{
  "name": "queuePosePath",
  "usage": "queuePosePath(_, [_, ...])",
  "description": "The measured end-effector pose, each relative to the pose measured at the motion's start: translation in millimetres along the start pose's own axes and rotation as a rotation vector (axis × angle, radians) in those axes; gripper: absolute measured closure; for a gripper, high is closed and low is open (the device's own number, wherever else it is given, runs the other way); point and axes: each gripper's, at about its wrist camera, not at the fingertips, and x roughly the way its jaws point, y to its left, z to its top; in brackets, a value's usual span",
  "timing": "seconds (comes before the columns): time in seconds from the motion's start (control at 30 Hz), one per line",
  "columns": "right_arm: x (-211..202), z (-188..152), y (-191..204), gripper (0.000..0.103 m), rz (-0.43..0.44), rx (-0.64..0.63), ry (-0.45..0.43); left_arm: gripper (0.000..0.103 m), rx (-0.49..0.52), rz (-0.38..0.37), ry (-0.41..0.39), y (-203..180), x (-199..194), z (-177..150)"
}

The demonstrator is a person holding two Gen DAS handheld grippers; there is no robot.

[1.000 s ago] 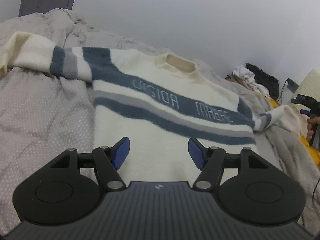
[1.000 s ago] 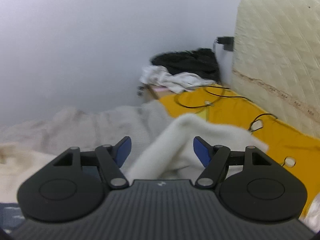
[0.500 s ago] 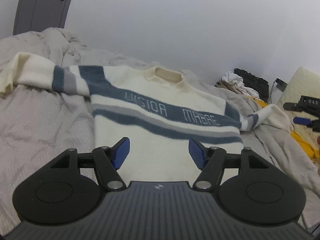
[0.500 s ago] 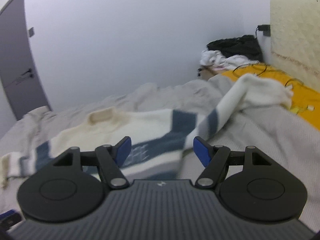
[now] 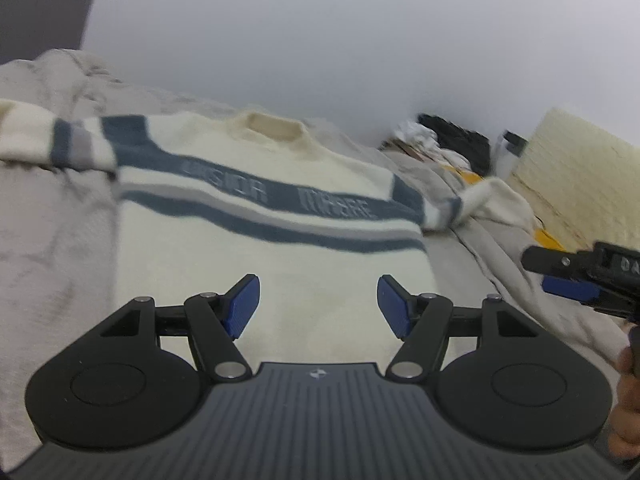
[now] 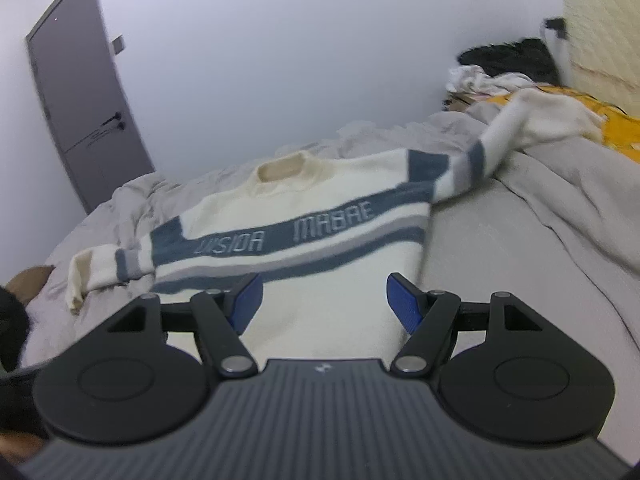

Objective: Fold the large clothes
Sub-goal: 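Open the right gripper and bring it back over the sweater body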

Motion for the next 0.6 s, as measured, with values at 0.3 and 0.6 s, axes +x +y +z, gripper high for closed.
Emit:
queuePosePath(0.3, [7.0, -4.5, -34.8, 0.033, -0.014, 0.132, 0.006, 0.034, 0.016, -0.184, 0.116, -33.5, 43.3, -23.7])
queuePosePath(0.6, [20.8, -7.5, -56.8, 0.033, -0.02, 0.205, 0.032, 0.034, 0.238, -0.274, 0.155, -82.9, 71.8, -53.5])
